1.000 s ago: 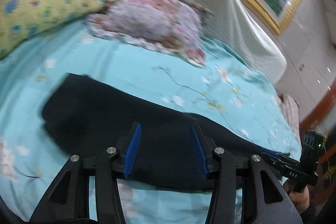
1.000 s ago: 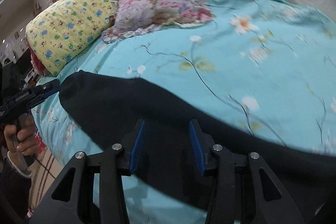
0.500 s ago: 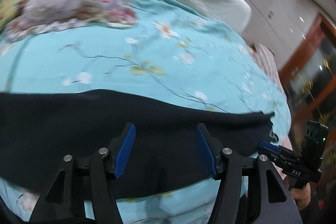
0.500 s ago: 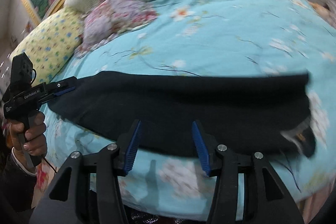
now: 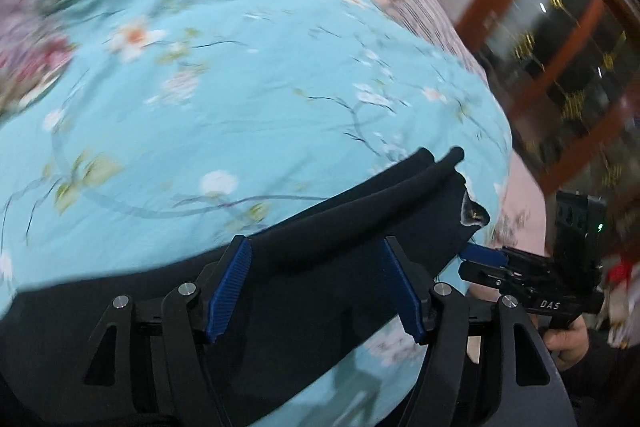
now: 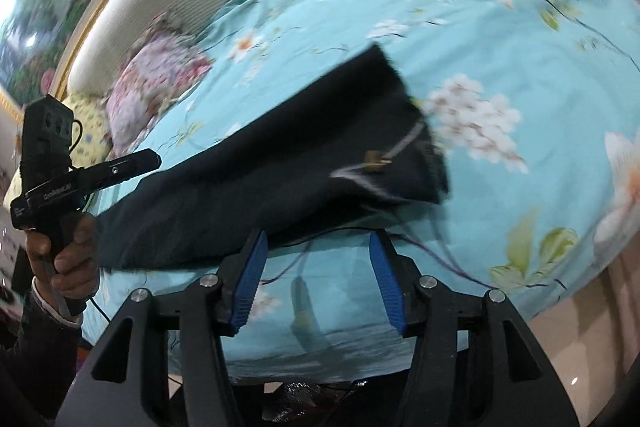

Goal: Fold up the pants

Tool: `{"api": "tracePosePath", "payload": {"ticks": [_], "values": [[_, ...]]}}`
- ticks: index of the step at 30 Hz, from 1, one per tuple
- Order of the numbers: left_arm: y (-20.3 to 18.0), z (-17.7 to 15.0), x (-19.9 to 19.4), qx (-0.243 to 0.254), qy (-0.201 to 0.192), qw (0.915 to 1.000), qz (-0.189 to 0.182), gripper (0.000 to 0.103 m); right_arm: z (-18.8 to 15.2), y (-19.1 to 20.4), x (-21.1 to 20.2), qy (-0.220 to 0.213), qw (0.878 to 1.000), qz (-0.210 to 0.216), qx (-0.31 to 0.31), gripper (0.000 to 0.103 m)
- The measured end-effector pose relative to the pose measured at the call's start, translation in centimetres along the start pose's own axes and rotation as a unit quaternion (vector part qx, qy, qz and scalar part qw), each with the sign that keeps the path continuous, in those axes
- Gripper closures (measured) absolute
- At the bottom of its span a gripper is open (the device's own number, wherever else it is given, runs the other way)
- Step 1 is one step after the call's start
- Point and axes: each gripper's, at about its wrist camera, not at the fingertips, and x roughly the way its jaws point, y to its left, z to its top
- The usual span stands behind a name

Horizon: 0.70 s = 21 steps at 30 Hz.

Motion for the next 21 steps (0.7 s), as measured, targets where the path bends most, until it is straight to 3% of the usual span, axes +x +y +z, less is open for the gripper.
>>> {"api": "tracePosePath", "payload": {"ticks": [7, 15, 18, 20, 21], "values": [[-2.1, 2.9, 3.8, 0.04, 0.045, 0.9978, -0.028, 0.035, 0.4, -2.3, -0.1, -0.026, 0.997, 0.034, 0.066, 0.048], [-4.9, 5.7, 10.2, 0.081, 0.118, 0.9878, -0.062, 0.035, 1.0, -4.3, 0.0, -0.05, 0.988, 0.069, 0.125, 0.049], [-6.1, 6.3, 12.4, 0.098, 0.144, 0.9822, -0.07, 0.036, 1.0, -4.6, -0.1, -0.053, 0.989, 0.06, 0.121, 0.065], [-6.8, 6.6, 13.5, 0.11, 0.155, 0.979, -0.074, 0.037, 1.1, -5.3, 0.0, -0.053, 0.988, 0.058, 0.13, 0.084], [-7.1, 6.8, 13.7, 0.114, 0.157, 0.978, -0.077, 0.042, 1.1, -5.8, 0.0, -0.053, 0.987, 0.06, 0.137, 0.086]]}}
